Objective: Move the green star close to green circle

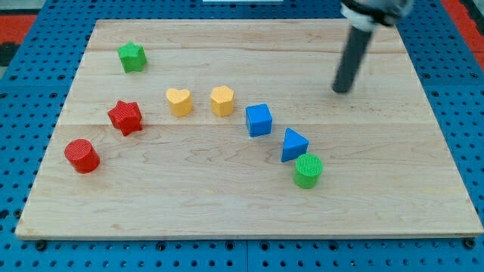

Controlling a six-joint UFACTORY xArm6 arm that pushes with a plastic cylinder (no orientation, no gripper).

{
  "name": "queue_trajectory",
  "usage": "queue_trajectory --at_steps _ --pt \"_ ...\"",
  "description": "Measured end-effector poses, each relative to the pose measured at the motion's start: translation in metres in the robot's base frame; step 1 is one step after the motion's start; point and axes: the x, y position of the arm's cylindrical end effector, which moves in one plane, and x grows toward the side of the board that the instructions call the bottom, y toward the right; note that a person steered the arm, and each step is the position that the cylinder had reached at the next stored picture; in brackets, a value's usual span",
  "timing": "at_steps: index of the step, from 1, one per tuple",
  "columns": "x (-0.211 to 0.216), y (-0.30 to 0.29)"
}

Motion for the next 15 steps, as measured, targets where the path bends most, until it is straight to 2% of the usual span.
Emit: queue_trajectory --at_steps 1,2,3,4,5,7,8,9,10,11,12,13,14,15 --pt "-0.084 -0.098" --pt "-0.132 -0.228" --pt "-0.119 -0.345" --pt "-0.059 -0.403" --pt "-0.04 -0.336" --pt "-0.029 -0.163" --pt "-0.004 -0.081" --pt "-0.014 -0.034" --pt "-0.012 -0.018" --pt "0.059 -0.022" --pt "0.053 -0.022" --pt "0.03 -0.064" --pt "0.056 -0.105" --pt "0.112 -0.052"
